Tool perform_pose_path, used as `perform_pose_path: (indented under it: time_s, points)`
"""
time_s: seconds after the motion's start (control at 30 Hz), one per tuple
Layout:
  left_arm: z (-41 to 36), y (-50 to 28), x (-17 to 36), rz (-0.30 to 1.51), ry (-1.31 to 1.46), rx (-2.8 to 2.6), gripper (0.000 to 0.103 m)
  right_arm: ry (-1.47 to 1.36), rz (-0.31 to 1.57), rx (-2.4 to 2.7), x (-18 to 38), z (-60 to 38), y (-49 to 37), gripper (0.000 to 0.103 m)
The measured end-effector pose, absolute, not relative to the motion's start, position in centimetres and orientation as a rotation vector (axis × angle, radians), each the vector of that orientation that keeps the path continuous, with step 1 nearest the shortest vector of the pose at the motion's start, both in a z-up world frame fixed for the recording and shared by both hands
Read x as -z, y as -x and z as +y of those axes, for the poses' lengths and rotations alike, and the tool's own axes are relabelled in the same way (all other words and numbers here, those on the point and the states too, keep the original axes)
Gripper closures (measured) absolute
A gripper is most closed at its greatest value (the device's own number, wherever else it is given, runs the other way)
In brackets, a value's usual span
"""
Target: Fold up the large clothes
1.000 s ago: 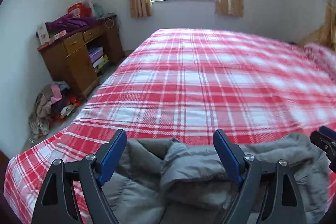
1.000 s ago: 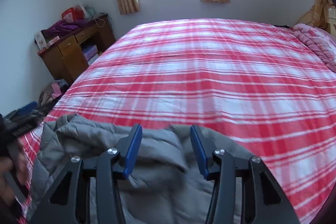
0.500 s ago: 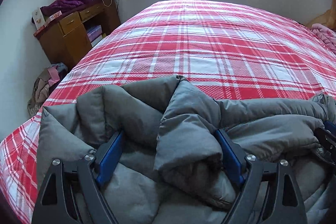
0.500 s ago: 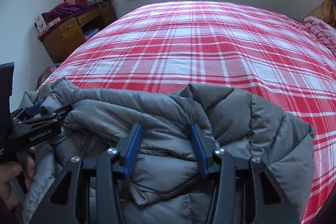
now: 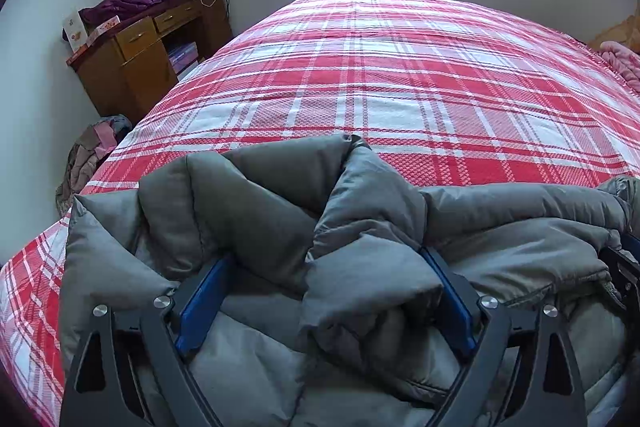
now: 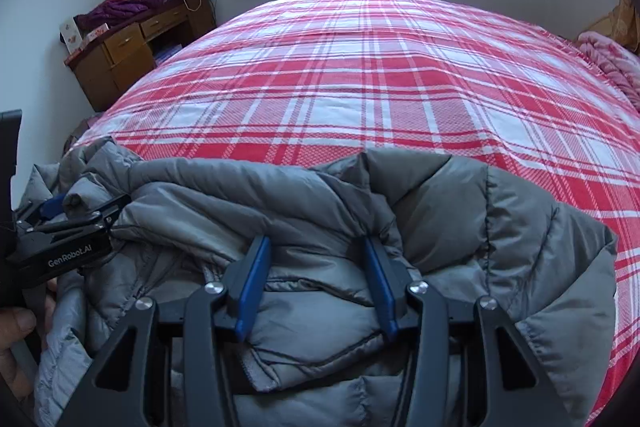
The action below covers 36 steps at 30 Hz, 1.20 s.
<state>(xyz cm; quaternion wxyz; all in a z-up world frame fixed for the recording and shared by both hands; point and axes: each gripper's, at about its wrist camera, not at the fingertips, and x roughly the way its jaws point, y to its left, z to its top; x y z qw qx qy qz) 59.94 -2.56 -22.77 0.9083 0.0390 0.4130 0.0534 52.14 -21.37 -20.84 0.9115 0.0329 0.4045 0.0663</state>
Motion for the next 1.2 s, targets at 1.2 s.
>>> perform_pose_path:
  time_s: [1.2]
  points:
    - [-2.63, -60.11, 23.05, 0.856, -0.086, -0.124, 0.006, -0.017, 0.836, -0.104, 21.09, -20.77, -52.41, 0.052]
